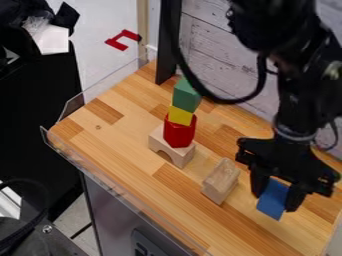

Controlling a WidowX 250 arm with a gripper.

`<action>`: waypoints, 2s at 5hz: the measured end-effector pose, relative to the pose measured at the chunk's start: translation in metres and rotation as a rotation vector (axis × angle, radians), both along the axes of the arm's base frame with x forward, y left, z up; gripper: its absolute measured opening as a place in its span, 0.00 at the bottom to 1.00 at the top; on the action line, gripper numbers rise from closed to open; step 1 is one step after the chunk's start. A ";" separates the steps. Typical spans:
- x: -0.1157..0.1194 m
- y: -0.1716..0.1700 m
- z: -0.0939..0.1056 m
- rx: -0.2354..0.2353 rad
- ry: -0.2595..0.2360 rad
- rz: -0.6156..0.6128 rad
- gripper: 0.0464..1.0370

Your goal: It took the blue cube from the tower and put it and the right edge of the table

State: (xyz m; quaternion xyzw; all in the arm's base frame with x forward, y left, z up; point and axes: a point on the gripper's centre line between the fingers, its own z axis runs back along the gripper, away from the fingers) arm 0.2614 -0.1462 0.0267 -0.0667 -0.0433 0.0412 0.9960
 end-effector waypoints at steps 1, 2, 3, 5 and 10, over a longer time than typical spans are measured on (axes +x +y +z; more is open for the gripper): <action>-0.002 -0.005 -0.014 0.023 0.004 -0.033 0.49; -0.006 -0.008 -0.024 0.038 0.025 -0.061 0.49; -0.007 -0.011 -0.031 0.034 0.036 -0.068 0.49; -0.008 0.001 -0.038 0.031 0.026 -0.018 0.84; 0.005 0.023 0.083 0.071 -0.197 0.047 0.96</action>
